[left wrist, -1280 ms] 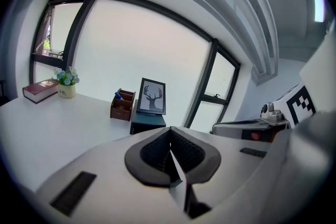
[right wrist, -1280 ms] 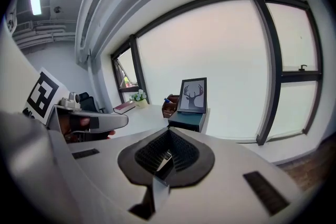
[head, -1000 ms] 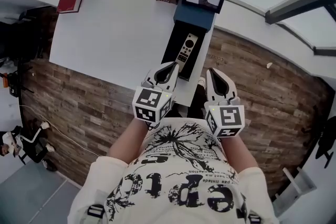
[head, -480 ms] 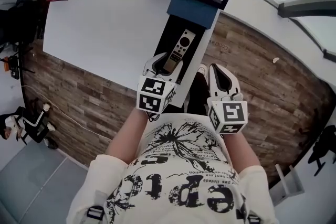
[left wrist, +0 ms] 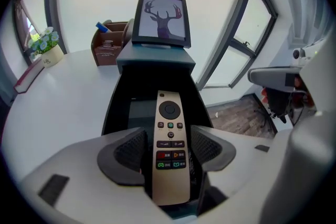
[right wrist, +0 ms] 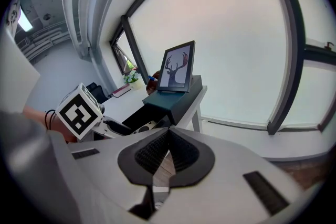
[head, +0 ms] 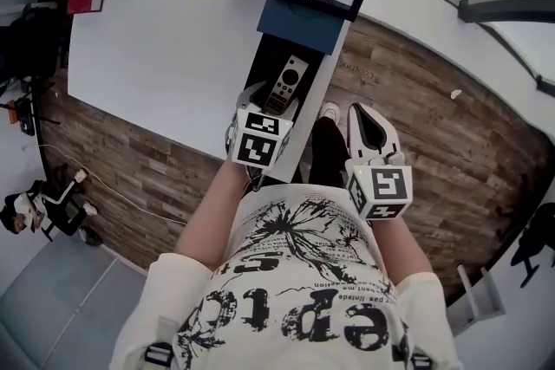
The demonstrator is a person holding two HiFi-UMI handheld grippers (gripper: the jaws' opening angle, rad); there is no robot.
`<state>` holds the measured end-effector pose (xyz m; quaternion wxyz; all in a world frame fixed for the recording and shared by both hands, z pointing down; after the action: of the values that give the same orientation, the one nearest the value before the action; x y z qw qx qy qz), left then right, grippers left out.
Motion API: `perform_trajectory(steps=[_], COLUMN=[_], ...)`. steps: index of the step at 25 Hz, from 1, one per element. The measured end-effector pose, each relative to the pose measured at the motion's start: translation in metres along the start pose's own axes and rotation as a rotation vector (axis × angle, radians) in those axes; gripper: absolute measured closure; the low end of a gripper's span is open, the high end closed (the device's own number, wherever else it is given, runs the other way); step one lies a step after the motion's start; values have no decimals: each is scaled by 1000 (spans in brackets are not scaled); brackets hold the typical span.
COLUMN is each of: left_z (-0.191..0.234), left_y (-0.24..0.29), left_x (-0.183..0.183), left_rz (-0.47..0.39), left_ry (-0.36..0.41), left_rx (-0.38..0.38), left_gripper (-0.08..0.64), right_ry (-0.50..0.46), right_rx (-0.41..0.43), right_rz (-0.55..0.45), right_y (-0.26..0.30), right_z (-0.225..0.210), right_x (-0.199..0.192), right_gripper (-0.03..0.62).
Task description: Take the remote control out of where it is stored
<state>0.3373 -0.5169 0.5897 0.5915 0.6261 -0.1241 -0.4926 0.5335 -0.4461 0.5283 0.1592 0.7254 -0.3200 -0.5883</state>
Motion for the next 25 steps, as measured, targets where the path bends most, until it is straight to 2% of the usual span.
perform_trajectory(steps=[7, 13, 15, 18, 22, 25], left_z=[-3, 0, -1, -2, -6, -8], left_y=[13, 12, 12, 10, -13, -39], left_x=[-3, -3, -3, -1, 6, 19], left_rz=[59, 68, 69, 69, -5, -114], left_ry=[50, 59, 80, 87, 85, 93], left_rx=[56, 63, 67, 38, 22, 21], left_gripper=[305, 308, 339, 342, 343, 342], right_ry=[12, 9, 5, 10, 9, -2], right_rx=[-13, -13, -12, -19, -12, -2], right_rz=[-8, -64, -76, -101, -153, -177], right_y=[-1, -1, -1, -5, -20, -26], right_z=[-10, 0, 4, 9, 23, 33], right_x=[1, 13, 17, 21, 26, 30], right_gripper=[591, 591, 591, 591, 591, 591])
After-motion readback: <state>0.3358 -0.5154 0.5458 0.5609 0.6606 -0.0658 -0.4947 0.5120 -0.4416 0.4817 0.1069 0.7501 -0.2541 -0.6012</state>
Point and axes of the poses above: the fingertips, and each gripper's own axes: y forward along the fingers, z to its left, x out of its top, the point moved 9 cm from there along -y, backward along the fingers, and after that the axes turned 2 degrees about -x, right-handed, at the moved point
